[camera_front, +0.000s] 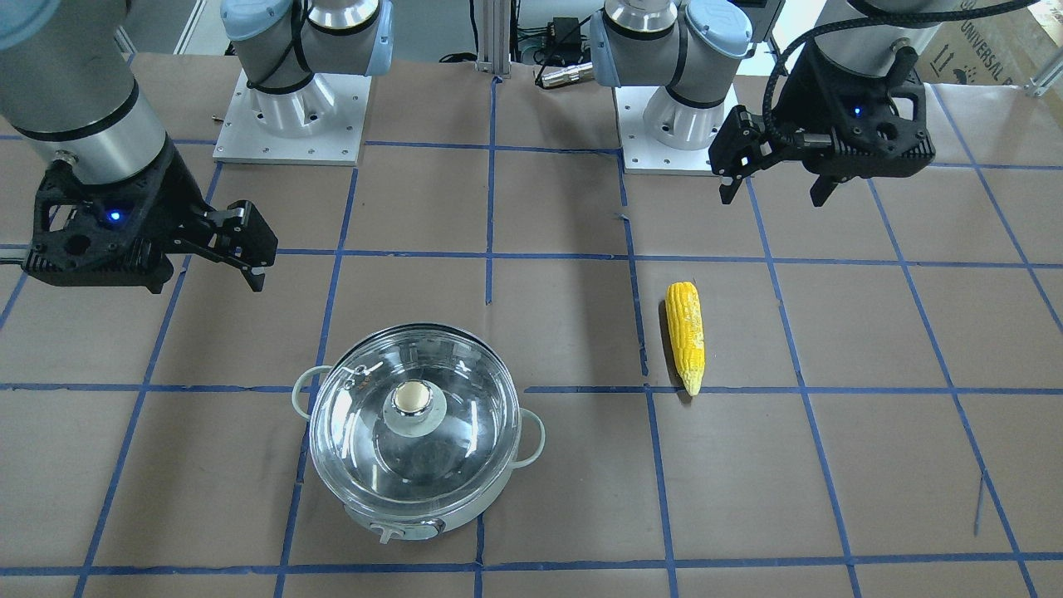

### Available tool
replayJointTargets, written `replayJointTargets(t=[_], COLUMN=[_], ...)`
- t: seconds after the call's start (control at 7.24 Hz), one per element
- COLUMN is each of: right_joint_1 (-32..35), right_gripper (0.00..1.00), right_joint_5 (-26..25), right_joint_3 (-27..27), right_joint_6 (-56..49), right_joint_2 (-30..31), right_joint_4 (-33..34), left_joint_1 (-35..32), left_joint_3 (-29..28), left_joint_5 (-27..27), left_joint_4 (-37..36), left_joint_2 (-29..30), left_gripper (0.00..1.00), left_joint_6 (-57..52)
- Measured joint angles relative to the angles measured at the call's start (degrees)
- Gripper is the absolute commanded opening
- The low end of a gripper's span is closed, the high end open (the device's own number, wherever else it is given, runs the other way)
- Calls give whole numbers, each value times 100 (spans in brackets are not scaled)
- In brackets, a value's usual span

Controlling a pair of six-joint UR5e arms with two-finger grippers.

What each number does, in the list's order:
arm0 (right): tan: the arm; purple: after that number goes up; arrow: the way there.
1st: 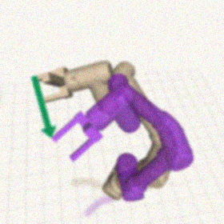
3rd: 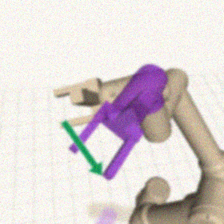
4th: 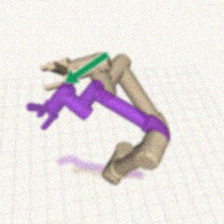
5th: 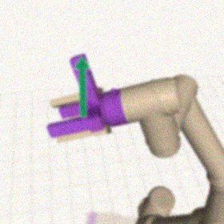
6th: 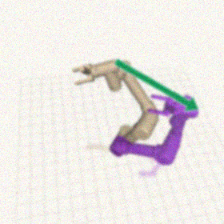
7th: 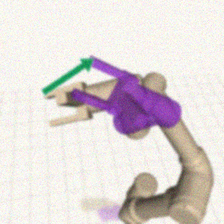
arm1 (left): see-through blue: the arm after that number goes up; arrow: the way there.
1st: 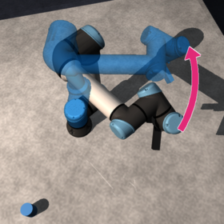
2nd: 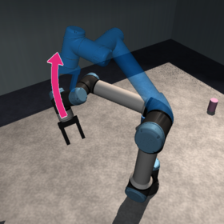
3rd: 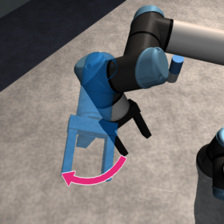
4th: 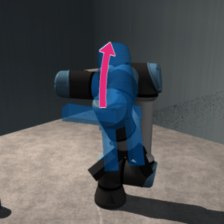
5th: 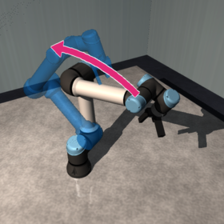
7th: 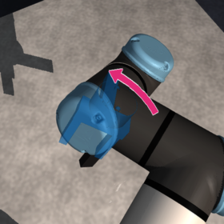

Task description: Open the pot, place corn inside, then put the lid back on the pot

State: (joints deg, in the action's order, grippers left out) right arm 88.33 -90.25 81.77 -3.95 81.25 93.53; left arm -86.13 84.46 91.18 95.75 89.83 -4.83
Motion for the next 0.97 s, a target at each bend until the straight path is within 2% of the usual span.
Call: replayJointTargets(t=[0.69,0.97], right_joint_1=[6,168], right_gripper=[100,100], right_joint_5=[26,251], right_joint_3=[15,-33], right_joint_6=[2,246], right_joint_2=[-21,-75], right_joint_4=[-19,58], left_joint_1=[-1,-7], left_joint_3=[5,-2], left_joint_5=[-7,-1], left_joint_4=[16,37], left_joint_2=[-2,-7], left_gripper=[100,100], left_joint_6=[10,24])
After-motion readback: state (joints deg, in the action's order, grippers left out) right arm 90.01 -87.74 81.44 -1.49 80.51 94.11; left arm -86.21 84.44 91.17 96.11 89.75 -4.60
